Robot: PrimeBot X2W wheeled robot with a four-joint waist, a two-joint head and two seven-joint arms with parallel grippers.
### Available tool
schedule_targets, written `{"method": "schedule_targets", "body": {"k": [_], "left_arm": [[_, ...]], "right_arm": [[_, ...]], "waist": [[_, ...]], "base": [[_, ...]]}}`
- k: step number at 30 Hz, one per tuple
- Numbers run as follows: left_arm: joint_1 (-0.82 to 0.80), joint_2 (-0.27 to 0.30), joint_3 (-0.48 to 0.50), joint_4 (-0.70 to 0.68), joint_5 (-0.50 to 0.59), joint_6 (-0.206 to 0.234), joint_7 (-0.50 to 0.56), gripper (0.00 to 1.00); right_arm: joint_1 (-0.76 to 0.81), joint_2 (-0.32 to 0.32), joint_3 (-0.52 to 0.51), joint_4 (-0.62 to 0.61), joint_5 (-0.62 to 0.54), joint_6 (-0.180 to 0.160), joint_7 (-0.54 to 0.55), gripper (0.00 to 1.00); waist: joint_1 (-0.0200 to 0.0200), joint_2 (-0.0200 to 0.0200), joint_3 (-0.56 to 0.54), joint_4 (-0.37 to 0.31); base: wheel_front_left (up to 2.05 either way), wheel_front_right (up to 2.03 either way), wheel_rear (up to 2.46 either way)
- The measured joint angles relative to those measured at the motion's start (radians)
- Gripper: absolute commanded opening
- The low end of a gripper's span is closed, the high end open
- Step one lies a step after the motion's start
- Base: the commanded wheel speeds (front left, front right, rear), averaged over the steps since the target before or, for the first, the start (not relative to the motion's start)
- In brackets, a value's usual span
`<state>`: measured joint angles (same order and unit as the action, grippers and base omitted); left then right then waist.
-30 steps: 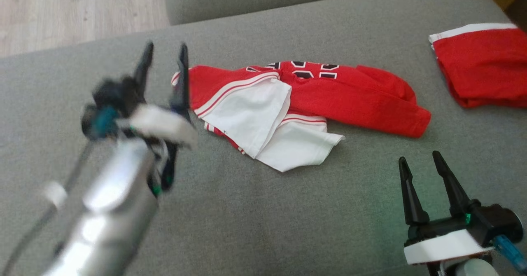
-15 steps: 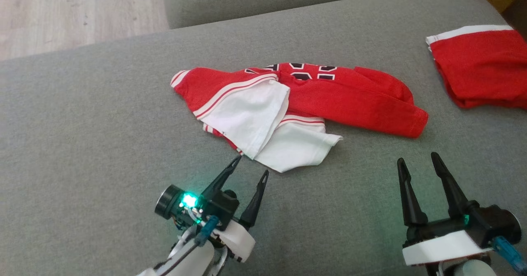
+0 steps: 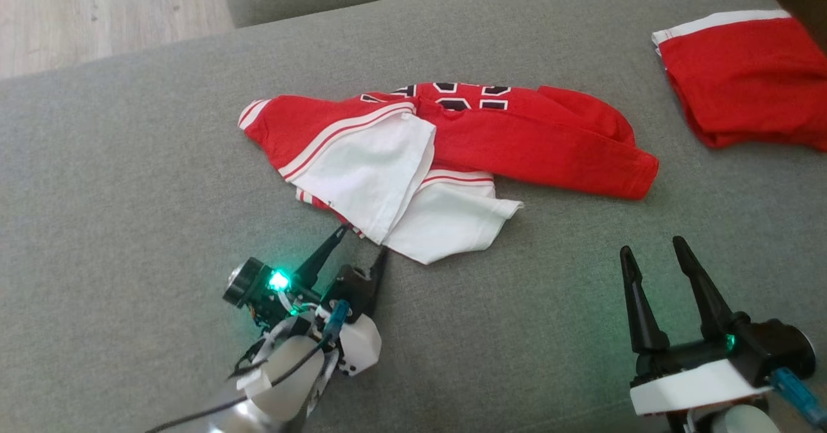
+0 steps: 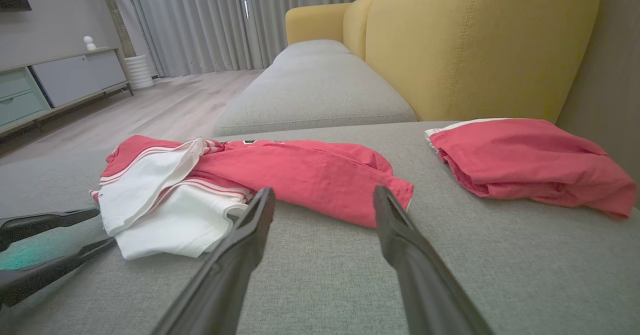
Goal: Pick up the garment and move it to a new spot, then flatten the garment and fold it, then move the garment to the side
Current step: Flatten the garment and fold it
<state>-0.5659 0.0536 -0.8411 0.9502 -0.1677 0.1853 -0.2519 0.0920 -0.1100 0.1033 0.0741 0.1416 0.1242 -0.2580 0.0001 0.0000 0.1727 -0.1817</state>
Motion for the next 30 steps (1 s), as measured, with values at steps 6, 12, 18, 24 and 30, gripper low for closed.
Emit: {"method": "schedule_targets", "body": {"k": [6, 12, 18, 24, 30], "left_arm": [[-0.045, -0.006, -0.016, 0.038, 0.0, 0.019, -0.001, 1.0], [-0.048, -0.007, -0.034, 0.032, -0.006, 0.03, -0.001, 1.0], [-0.048, -0.008, -0.043, 0.0, -0.018, 0.032, -0.002, 1.0], [-0.048, -0.008, -0.044, 0.002, -0.018, 0.03, -0.002, 1.0], [-0.048, -0.009, -0.061, 0.024, -0.047, -0.021, -0.002, 1.0]], "right_arm": [[-0.003, -0.003, -0.001, 0.0, 0.001, 0.0, 0.0, 1.0], [-0.014, -0.003, 0.0, 0.001, 0.001, 0.0, 0.0, 1.0], [-0.018, -0.003, -0.001, 0.001, 0.001, 0.0, 0.0, 1.0], [-0.017, -0.003, -0.001, 0.001, 0.001, 0.0, 0.0, 1.0], [-0.017, -0.003, 0.001, 0.001, 0.001, 0.0, 0.0, 1.0]], "waist": [[0.0, 0.0, 0.013, -0.004], [0.0, 0.0, 0.01, -0.002], [0.0, 0.0, 0.003, 0.003], [0.0, 0.0, -0.001, 0.005], [0.0, 0.0, 0.002, -0.001]], "base": [[0.0, 0.0, 0.0], [0.0, 0.0, 0.0], [0.0, 0.0, 0.0], [0.0, 0.0, 0.0], [0.0, 0.0, 0.0]]}}
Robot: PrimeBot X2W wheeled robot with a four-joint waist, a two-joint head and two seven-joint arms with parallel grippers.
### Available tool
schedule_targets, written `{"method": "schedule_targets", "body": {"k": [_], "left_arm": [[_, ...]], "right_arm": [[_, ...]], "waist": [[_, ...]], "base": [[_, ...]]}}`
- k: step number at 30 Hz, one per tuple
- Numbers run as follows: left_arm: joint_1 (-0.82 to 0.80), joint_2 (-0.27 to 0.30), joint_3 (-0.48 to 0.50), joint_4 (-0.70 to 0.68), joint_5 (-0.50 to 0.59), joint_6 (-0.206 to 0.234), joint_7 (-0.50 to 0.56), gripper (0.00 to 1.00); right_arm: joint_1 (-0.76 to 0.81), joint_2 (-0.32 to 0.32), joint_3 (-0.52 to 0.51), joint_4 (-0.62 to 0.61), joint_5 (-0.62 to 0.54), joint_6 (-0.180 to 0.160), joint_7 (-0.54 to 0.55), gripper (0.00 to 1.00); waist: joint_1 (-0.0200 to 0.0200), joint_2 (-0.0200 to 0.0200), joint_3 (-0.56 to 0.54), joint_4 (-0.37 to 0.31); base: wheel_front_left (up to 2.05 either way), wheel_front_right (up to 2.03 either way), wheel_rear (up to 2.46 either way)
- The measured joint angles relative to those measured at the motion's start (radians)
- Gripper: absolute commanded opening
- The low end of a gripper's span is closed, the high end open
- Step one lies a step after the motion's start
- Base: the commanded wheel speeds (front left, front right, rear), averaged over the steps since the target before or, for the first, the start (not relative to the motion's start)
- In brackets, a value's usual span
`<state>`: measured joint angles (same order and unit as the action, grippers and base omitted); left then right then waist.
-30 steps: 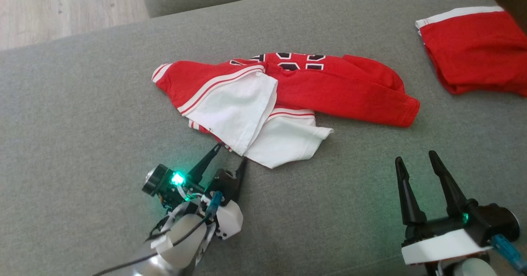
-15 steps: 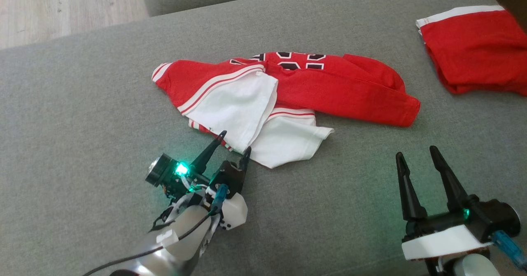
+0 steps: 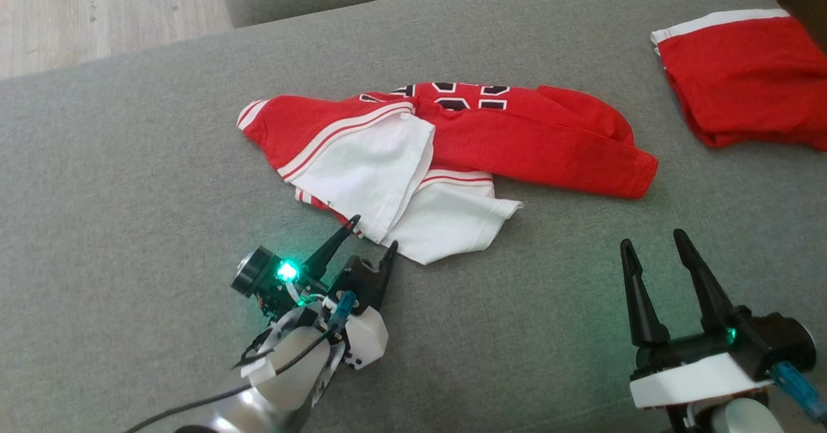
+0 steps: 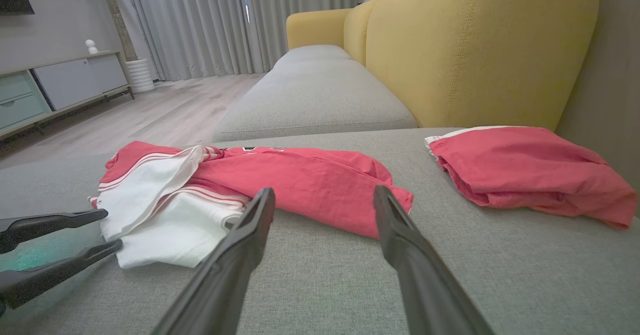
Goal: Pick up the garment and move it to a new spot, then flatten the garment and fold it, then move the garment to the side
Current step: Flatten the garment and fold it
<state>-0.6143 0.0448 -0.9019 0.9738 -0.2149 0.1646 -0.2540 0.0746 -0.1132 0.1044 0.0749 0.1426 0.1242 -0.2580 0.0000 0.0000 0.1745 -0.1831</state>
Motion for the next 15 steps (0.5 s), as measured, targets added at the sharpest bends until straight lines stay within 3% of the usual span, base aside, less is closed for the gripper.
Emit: {"method": "schedule_targets", "body": {"k": [4, 5, 8, 11, 13, 15], "left_arm": [[0.0, -0.002, -0.004, 0.022, -0.019, 0.001, -0.001, 0.99], [0.0, -0.002, -0.004, 0.023, -0.025, 0.003, -0.001, 0.91], [-0.001, -0.002, -0.01, 0.027, -0.034, 0.003, -0.001, 0.44], [-0.001, -0.002, -0.019, 0.03, -0.049, 0.004, -0.001, 0.24], [-0.002, -0.002, -0.028, 0.032, -0.058, 0.004, -0.001, 0.04], [-0.003, -0.002, -0.035, 0.032, -0.063, 0.004, -0.001, 0.0]], "right_arm": [[0.0, 0.0, 0.0, 0.0, 0.0, 0.0, 0.0, 1.0], [0.0, 0.0, 0.0, 0.0, 0.0, 0.0, 0.0, 1.0], [0.0, 0.0, -0.001, 0.002, 0.0, 0.0, 0.0, 1.0], [0.0, 0.0, -0.001, 0.003, 0.0, 0.0, 0.0, 1.0], [0.0, 0.0, -0.001, 0.003, 0.0, 0.0, 0.0, 1.0], [0.001, 0.0, -0.001, 0.003, 0.0, 0.0, 0.0, 1.0]], "waist": [[0.0, 0.0, 0.002, -0.005], [0.0, 0.0, 0.003, -0.006], [0.0, 0.0, 0.002, -0.006], [0.0, 0.0, -0.002, -0.006], [-0.0001, 0.0, -0.006, -0.004], [0.0, 0.0, -0.009, -0.002]], "base": [[0.0, 0.0, 0.0], [0.0, 0.0, 0.0], [0.0, 0.0, 0.0], [0.0, 0.0, 0.0], [0.0, 0.0, 0.0], [0.0, 0.0, 0.0]]}}
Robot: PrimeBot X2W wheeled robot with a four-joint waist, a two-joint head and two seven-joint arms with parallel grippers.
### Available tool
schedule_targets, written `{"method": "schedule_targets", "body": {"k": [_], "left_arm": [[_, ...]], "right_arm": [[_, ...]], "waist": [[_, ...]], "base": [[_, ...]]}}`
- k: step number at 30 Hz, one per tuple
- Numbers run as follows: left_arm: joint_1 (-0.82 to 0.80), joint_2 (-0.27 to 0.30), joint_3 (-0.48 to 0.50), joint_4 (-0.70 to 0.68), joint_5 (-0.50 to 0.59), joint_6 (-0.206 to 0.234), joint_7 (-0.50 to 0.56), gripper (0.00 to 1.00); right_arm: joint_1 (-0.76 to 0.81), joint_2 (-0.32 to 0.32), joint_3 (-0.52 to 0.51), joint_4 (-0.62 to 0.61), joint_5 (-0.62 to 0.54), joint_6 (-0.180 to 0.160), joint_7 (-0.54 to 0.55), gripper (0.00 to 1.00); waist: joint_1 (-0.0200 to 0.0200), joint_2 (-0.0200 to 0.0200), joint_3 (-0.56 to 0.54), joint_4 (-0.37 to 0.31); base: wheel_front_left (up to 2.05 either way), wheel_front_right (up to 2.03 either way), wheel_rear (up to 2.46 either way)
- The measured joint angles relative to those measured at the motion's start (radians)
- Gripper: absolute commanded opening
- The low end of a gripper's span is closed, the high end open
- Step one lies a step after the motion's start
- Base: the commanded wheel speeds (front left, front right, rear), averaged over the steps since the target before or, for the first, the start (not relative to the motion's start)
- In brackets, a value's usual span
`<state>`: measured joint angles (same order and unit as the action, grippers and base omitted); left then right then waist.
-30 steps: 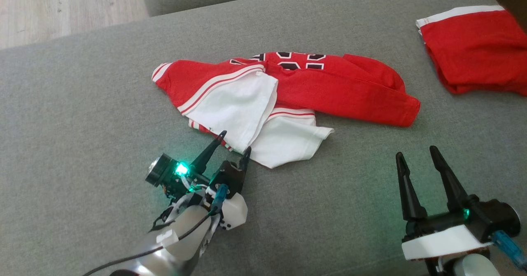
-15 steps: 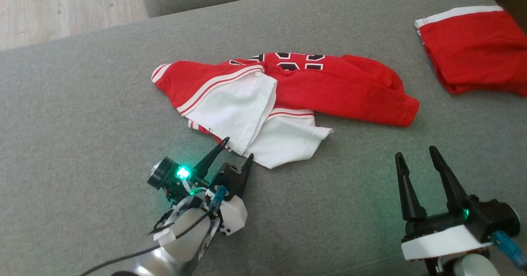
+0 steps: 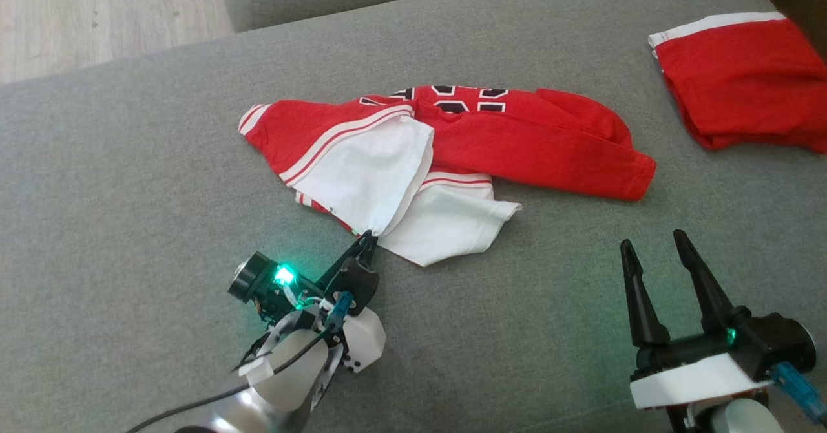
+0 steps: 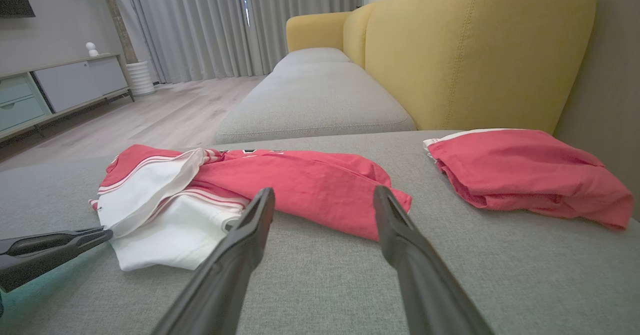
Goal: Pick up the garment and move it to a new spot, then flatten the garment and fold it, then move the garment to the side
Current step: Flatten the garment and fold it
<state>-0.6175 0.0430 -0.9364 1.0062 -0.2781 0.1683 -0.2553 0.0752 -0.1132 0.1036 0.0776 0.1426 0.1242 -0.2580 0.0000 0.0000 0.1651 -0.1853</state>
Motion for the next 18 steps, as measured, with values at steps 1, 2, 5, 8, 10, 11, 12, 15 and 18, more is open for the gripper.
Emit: {"method": "schedule_targets", "body": {"k": [1, 2, 5, 8, 10, 11, 12, 15, 18], "left_arm": [[0.0, 0.0, -0.002, 0.0, -0.004, 0.0, 0.0, 0.0], [0.0, 0.0, -0.003, 0.0, -0.005, -0.001, 0.0, 0.0], [0.0, 0.0, -0.004, -0.005, -0.005, -0.001, 0.0, 0.0], [0.0, 0.001, -0.001, -0.04, -0.005, 0.001, 0.0, 0.0], [0.0, 0.006, 0.005, -0.082, -0.005, 0.008, 0.0, 0.0], [0.0, 0.012, 0.011, -0.105, -0.005, 0.009, 0.0, 0.0], [0.0, 0.016, 0.021, -0.129, -0.005, 0.009, 0.0, 0.0], [0.0, 0.044, 0.042, -0.196, 0.001, 0.01, 0.0, 0.0], [-0.003, 0.079, 0.071, -0.239, 0.013, 0.019, 0.0, 0.0]], "right_arm": [[0.0, 0.0, 0.0, 0.0, 0.0, 0.0, 0.0, 1.0], [0.0, 0.0, 0.0, 0.0, 0.0, 0.0, 0.0, 1.0], [0.001, 0.0, 0.0, 0.001, 0.0, 0.0, 0.0, 1.0], [0.001, 0.0, 0.002, 0.005, 0.0, 0.0, 0.0, 1.0], [0.001, 0.0, 0.002, 0.012, 0.0, 0.0, 0.0, 1.0], [0.0, 0.0, 0.002, 0.016, 0.005, 0.0, 0.0, 1.0], [-0.001, 0.0, 0.002, 0.023, 0.016, 0.0, 0.0, 1.0], [-0.018, -0.003, -0.01, 0.065, 0.036, 0.0, 0.0, 1.0], [-0.071, -0.016, -0.032, 0.162, 0.083, 0.0, 0.0, 1.0]], "waist": [[0.0, 0.0, -0.002, 0.001], [-0.0001, 0.0, -0.004, 0.002], [0.0, 0.0, -0.011, 0.006], [0.0, 0.0, -0.018, 0.012], [-0.0001, 0.0, -0.021, 0.016], [-0.0001, 0.0, -0.021, 0.018], [-0.0001, 0.0, -0.02, 0.019], [0.0, 0.0, -0.013, 0.026], [0.0, 0.0, -0.004, 0.033]], "base": [[0.0, 0.0, 0.0], [0.0, 0.0, 0.0], [0.0, 0.0, 0.0], [0.0, 0.0, 0.0], [0.0, 0.0, 0.0], [0.0, 0.0, 0.0], [0.0, 0.0, 0.0], [0.0, 0.0, 0.0], [0.0, 0.0, 0.0]]}}
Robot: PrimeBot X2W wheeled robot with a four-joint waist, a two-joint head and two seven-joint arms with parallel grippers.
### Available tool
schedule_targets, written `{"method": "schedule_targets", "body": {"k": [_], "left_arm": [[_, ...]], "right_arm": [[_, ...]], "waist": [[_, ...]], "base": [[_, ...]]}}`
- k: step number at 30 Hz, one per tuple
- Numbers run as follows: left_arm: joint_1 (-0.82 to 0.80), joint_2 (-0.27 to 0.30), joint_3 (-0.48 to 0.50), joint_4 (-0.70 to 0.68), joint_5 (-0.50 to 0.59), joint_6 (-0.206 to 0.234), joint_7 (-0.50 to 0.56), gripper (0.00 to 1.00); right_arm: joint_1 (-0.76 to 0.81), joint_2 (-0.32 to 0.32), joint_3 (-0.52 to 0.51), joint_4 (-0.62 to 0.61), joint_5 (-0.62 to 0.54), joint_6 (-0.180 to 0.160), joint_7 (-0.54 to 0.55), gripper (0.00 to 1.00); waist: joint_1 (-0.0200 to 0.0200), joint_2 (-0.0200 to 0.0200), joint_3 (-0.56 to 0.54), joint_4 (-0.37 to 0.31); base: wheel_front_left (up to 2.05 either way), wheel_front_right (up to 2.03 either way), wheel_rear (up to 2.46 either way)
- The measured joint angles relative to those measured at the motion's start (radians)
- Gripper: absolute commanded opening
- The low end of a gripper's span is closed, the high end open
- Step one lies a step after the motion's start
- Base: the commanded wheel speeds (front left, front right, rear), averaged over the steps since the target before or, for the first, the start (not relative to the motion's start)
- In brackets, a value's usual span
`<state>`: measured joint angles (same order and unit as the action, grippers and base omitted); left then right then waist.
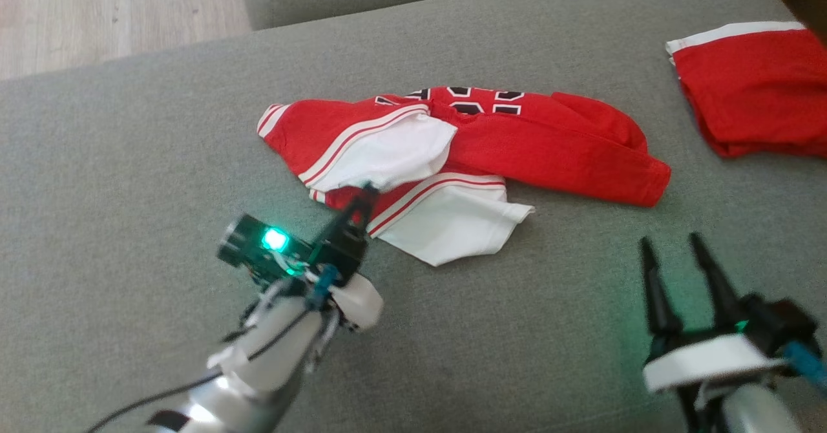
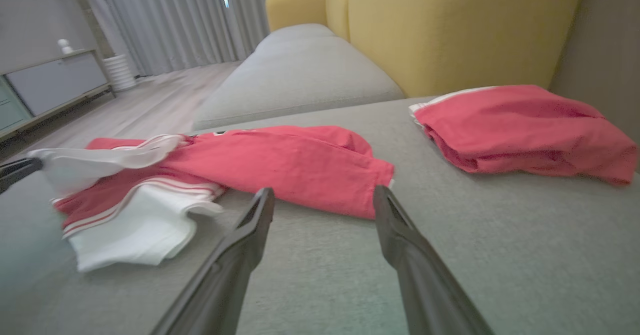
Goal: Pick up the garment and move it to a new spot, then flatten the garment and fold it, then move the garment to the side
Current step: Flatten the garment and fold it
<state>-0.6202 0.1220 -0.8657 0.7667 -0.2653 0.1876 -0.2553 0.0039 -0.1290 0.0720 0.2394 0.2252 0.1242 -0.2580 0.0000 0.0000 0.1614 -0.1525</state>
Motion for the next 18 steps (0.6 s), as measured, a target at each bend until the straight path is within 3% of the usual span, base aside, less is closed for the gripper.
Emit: {"method": "schedule_targets", "body": {"k": [5, 11, 18], "left_arm": [[-0.031, 0.039, 0.037, -0.044, 0.008, 0.025, 0.0, 0.0], [-0.064, 0.086, 0.072, -0.076, 0.013, 0.034, 0.0, 0.0], [-0.07, 0.094, 0.075, -0.093, 0.02, 0.032, 0.0, 0.0]], "right_arm": [[-0.113, -0.021, -0.036, 0.111, 0.07, 0.0, 0.008, 1.0], [-0.262, -0.082, -0.058, 0.256, 0.171, 0.0, 0.115, 1.0], [-0.352, -0.116, -0.016, 0.359, 0.269, 0.0, 0.207, 1.0]], "waist": [[0.0, 0.0, 0.011, 0.007], [0.0001, 0.0, 0.018, 0.012], [0.0001, 0.0, 0.032, 0.021]], "base": [[0.0, 0.0, 0.0], [0.0, 0.0, 0.0], [0.0, 0.0, 0.0]]}}
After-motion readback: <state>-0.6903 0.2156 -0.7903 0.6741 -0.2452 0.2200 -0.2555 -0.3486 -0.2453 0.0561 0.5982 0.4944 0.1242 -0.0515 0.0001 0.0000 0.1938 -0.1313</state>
